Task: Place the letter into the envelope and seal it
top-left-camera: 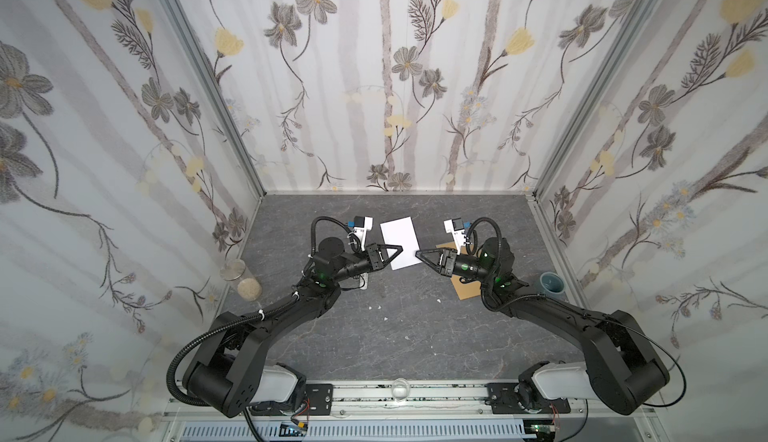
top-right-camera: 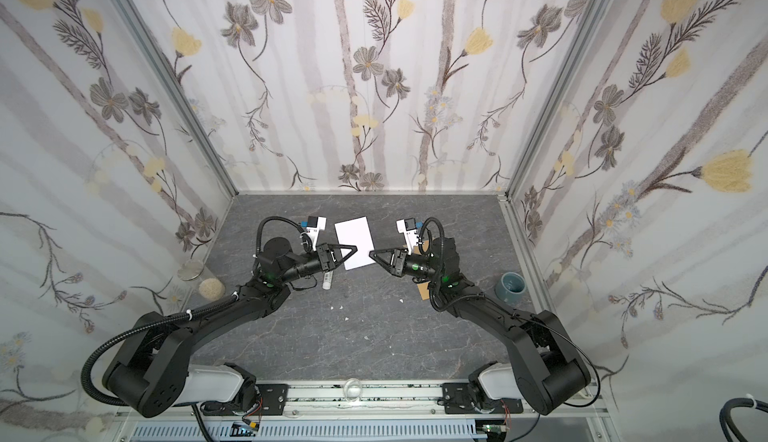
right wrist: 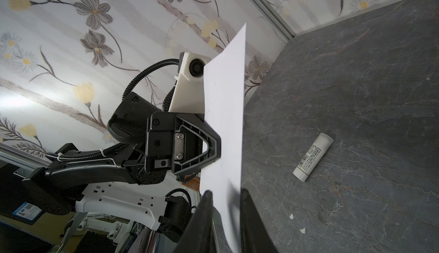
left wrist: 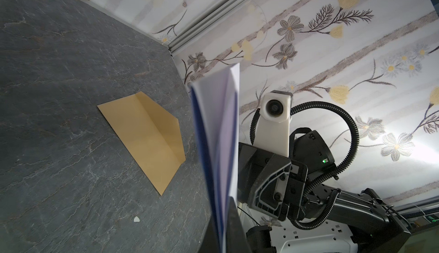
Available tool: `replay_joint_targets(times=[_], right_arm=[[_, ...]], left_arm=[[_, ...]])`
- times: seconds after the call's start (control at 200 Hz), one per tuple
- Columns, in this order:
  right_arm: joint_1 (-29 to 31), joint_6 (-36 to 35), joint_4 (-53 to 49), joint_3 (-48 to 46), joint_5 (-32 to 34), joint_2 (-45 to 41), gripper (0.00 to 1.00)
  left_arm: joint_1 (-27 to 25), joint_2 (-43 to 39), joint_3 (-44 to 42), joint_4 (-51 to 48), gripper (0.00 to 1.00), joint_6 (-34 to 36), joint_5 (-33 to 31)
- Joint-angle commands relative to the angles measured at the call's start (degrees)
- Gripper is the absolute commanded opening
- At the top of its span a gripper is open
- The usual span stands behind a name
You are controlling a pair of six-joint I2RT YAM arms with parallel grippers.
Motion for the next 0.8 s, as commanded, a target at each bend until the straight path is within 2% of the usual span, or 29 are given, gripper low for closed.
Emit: replay_joint_targets(times=[0.0,0.015,0.145,0.205,0.295,0.395,0.495,0.64,0.685,0.794], right_arm=[[0.23,-0.20,1.41,-0.26,0.45,-0.36,0.02],[0.21,-0.17,1.46,-0.26,0.40,-0.36,0.00],[0.41,-0.12,1.42,-0.37,0.39,-0.36,0.00],[0.35,-0.08,1.47,-0.55,0.61,-0.50,0.17],[0.57,-0.17,1.47,-0.78,0.90,-0.80,0.25],[0.61,-0.32,1.34,-1.12,1.07,-0.89,0.22],[0.63,-0.34,1.61,-1.23,1.00,-0.63,0.00],[0.73,-0.43,1.99,-1.73,1.10,-0.67,0.00],[0.62,-0.59,1.93,-2.12,1.56,-0.88,0.14],[0.10,-1.19,0.38,-3.11,3.17,-1.57,0.26]], left_arm=[[0.25,-0.47,-0.19,2.78,0.00,-0.65,-0.51],[0.22,-0.48,-0.23,2.78,0.00,-0.69,-0.55],[0.34,-0.64,-0.32,2.82,0.00,-0.83,-0.78],[0.34,-0.83,-0.37,2.87,0.00,-0.83,-1.04],[0.44,-1.02,-0.53,2.87,0.00,-0.83,-1.37],[0.52,-1.13,-0.62,2.87,0.00,-0.83,-1.69],[0.53,-0.98,-0.57,2.87,0.00,-0.87,-1.45],[0.53,-1.21,-1.22,2.96,0.00,-1.00,-1.78],[0.52,-1.27,-1.39,2.96,0.00,-0.91,-1.84],[0.52,-1.58,-2.50,2.87,0.00,-0.74,-2.64]])
